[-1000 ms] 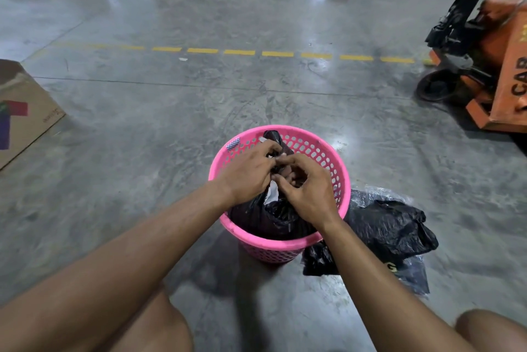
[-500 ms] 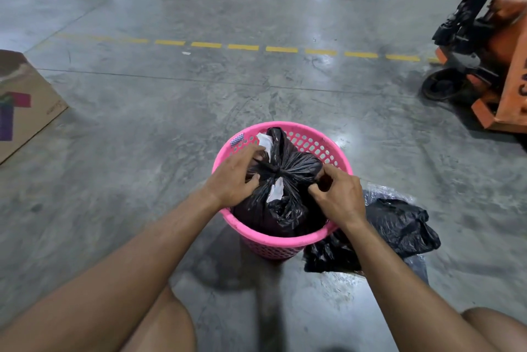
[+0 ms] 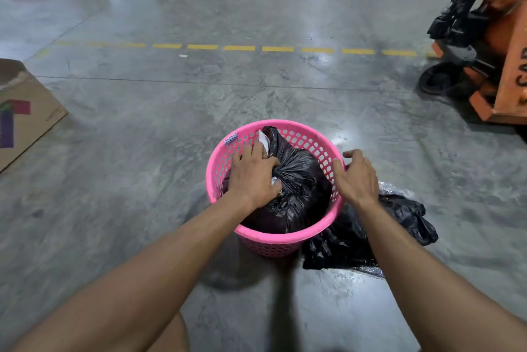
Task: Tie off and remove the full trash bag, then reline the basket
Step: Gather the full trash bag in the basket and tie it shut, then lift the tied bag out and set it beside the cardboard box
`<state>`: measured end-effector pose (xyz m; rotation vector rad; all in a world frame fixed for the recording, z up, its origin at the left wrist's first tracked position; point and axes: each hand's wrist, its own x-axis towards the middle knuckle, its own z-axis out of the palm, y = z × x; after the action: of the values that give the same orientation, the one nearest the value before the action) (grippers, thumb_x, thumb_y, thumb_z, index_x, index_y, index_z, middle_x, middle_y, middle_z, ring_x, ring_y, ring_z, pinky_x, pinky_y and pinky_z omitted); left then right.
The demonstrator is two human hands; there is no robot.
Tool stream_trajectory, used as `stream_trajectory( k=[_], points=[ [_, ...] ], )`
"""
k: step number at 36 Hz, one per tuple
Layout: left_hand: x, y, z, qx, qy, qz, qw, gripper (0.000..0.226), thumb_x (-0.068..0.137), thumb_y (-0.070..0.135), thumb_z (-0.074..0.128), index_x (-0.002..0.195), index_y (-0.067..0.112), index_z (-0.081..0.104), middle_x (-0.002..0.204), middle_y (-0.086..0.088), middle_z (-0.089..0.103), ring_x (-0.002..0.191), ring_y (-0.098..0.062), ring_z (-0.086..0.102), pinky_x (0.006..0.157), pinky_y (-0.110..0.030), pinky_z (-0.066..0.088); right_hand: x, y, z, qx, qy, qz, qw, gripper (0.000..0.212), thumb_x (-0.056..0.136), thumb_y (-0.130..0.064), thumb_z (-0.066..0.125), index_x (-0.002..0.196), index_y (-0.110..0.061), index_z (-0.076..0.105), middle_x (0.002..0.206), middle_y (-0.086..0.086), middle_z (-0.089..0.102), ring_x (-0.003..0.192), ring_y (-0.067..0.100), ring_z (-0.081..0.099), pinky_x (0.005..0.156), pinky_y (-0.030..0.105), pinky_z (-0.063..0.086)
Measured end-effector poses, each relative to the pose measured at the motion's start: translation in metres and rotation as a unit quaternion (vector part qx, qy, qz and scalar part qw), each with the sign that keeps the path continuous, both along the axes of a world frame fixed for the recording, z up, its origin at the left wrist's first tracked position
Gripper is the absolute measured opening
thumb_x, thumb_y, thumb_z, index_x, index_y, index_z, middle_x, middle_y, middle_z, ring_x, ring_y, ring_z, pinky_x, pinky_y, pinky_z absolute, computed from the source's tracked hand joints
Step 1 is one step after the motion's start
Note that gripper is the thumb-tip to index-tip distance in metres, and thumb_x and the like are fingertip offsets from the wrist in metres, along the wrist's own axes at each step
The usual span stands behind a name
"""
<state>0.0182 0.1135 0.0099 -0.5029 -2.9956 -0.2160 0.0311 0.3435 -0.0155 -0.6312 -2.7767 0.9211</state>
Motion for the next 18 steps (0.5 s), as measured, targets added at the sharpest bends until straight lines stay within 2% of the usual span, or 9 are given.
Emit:
stream_trajectory(
  k=[3,5,7,12,18],
  points=[
    [-0.009,0.008,-0.002,-0.061,0.0,-0.006,0.998,0.035,0.084,0.048,0.061,0.114,0.032,0.071,0.116,-0.005,0.05,0.116,-0.03,0.045,0.1,-0.048,0.036,-0.011,0.004,-0.004,0.002,-0.001,0.011,1.0,0.031,0.097,-0.043,0.048,0.118,-0.022,0.057,0.106,0.011,0.074,0.089,0.033,0.068,0.077,0.046,0.058],
    [-0.014,0.009,-0.004,-0.062,-0.003,-0.012,0.998,0.032,0.088,0.047,0.06,0.113,0.029,0.068,0.117,-0.005,0.049,0.115,-0.03,0.046,0.1,-0.049,0.036,-0.012,0.008,-0.009,-0.002,0.002,0.015,1.0,0.026,0.099,-0.042,0.048,0.116,-0.024,0.057,0.1,0.009,0.075,0.083,0.031,0.067,0.07,0.04,0.057],
    [-0.017,0.008,-0.003,-0.022,-0.013,-0.019,0.999,0.03,0.09,0.046,0.06,0.112,0.026,0.066,0.116,-0.005,0.049,0.112,-0.029,0.049,0.097,-0.048,0.038,-0.011,0.012,-0.015,-0.016,0.009,0.022,1.0,0.024,0.1,-0.042,0.047,0.115,-0.025,0.056,0.095,0.009,0.075,0.079,0.03,0.067,0.067,0.039,0.057],
    [-0.009,0.0,0.007,0.178,-0.029,-0.004,0.984,0.015,0.089,0.027,0.065,0.099,0.016,0.062,0.104,-0.004,0.05,0.093,-0.025,0.053,0.083,-0.047,0.047,-0.01,0.013,-0.017,-0.041,0.019,0.036,0.998,0.025,0.102,-0.038,0.046,0.117,-0.019,0.056,0.091,0.009,0.072,0.075,0.03,0.065,0.06,0.032,0.048],
    [0.0,-0.01,0.055,0.231,0.045,0.036,0.971,0.009,0.091,0.02,0.064,0.098,0.016,0.06,0.102,0.001,0.048,0.086,-0.019,0.053,0.083,-0.037,0.048,-0.009,0.015,-0.011,-0.035,-0.003,0.025,0.999,0.023,0.098,-0.04,0.048,0.113,-0.025,0.059,0.098,0.012,0.074,0.079,0.03,0.059,0.069,0.036,0.046]
  ],
)
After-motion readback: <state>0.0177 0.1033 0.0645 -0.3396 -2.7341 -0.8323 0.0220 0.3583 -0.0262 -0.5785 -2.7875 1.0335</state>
